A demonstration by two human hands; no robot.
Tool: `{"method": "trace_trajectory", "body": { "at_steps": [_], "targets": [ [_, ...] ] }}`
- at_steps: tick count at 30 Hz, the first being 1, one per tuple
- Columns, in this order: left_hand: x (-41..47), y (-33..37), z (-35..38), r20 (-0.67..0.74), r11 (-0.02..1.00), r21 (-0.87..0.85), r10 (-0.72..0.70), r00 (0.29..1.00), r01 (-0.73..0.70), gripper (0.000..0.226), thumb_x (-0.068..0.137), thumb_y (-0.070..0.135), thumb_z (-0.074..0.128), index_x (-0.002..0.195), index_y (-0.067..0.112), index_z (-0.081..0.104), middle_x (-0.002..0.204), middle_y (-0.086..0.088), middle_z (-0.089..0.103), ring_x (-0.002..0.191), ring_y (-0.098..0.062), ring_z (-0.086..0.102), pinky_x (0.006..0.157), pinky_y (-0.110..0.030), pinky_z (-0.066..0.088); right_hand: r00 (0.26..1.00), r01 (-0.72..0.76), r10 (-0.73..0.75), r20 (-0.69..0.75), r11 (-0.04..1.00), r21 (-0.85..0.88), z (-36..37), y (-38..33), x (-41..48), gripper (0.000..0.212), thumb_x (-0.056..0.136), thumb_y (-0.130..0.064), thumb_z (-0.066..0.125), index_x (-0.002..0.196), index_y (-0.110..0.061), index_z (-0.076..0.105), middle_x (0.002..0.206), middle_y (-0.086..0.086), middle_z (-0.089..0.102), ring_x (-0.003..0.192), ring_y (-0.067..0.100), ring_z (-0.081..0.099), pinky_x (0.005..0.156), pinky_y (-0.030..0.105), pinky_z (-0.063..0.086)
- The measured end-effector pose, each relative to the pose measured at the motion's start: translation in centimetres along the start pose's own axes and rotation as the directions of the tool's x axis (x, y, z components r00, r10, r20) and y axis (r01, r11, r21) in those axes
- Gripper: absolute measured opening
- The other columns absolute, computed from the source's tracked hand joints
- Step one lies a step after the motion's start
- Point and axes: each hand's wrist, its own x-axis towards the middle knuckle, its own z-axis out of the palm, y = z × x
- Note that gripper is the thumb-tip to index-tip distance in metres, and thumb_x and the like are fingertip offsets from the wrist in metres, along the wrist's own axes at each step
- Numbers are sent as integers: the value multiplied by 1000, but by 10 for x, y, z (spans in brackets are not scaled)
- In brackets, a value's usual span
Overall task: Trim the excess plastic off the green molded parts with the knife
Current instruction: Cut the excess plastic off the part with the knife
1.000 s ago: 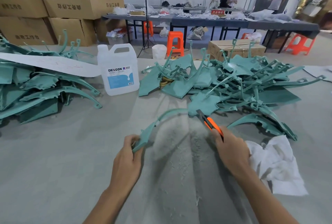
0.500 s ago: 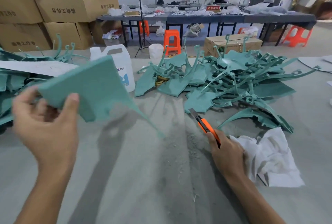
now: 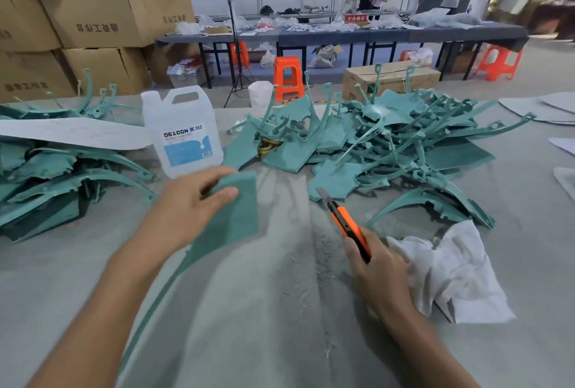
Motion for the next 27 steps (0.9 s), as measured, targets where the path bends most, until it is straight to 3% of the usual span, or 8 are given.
{"method": "trace_trajectory", "body": {
  "at_steps": [2, 5, 9, 15, 18, 21, 24, 27],
  "targets": [
    [-4, -14, 29, 58, 997, 46, -60, 997, 57, 19, 94, 24, 70, 109, 36, 69, 102, 13, 73, 95, -11, 68, 88, -30, 50, 998, -22, 17, 65, 996, 89, -2, -6, -7, 34, 99, -45, 50, 129, -36, 60, 70, -14, 61, 64, 2, 57, 58, 21, 39],
    [-15, -34, 58, 31, 972, 191, -144, 989, 136, 16, 97, 47, 58, 107, 36, 64, 93, 12, 68, 86, -18, 64, 71, -32, 45, 962, -36, -3, 275, 990, 136, -8, -17, -9, 34, 97, -45, 52, 130, -40, 59, 82, -10, 71, 76, 10, 65, 67, 28, 48],
    [-14, -43, 63, -21, 931, 335, -149, 989, 147, 71, 85, 86, 15, 72, 23, 45, 64, 4, 57, 64, -21, 55, 56, -35, 36, 893, -55, -9, 450, 990, 128, -9, -30, 1, 25, 99, -45, 53, 120, -46, 66, 74, -10, 67, 77, 18, 66, 68, 30, 50],
    [-10, -34, 69, -81, 917, 320, -224, 971, 238, 72, 95, 69, 11, 53, 16, 36, 53, -1, 47, 58, -26, 51, 59, -37, 36, 819, -10, -27, 574, 998, 62, 12, -35, 8, 23, 100, -46, 48, 107, -43, 70, 65, -13, 60, 83, 18, 66, 70, 31, 47],
    [-14, -32, 71, -126, 918, 332, -183, 975, 215, 70, 98, 63, 13, 52, 15, 36, 50, 0, 45, 53, -18, 47, 56, -36, 30, 822, 17, -65, 565, 996, 89, 18, -33, 6, 23, 100, -52, 49, 108, -46, 70, 59, -18, 60, 65, 2, 59, 59, 20, 42],
    [-15, -32, 72, -149, 919, 339, -157, 976, 200, 67, 99, 60, 15, 52, 16, 33, 50, 1, 43, 53, -23, 46, 57, -36, 31, 831, 52, -100, 547, 993, 103, 18, -34, 6, 23, 99, -53, 51, 110, -46, 71, 55, -16, 55, 54, 3, 50, 52, 22, 37],
    [-15, -31, 73, -157, 922, 345, -127, 979, 175, 64, 100, 57, 16, 52, 17, 32, 50, 3, 43, 51, -18, 45, 54, -35, 28, 856, -20, -118, 503, 966, 259, 10, -39, 8, 19, 98, -50, 57, 108, -46, 72, 53, -9, 50, 48, 2, 46, 54, 32, 41],
    [-16, -32, 74, -168, 922, 351, -111, 980, 165, 62, 100, 55, 16, 53, 18, 33, 51, 3, 43, 56, -28, 47, 59, -36, 30, 872, -51, -145, 467, 923, 382, -5, -51, 17, 17, 97, -49, 60, 99, -63, 69, 51, -9, 49, 43, 1, 43, 47, 24, 37]
  ]
}}
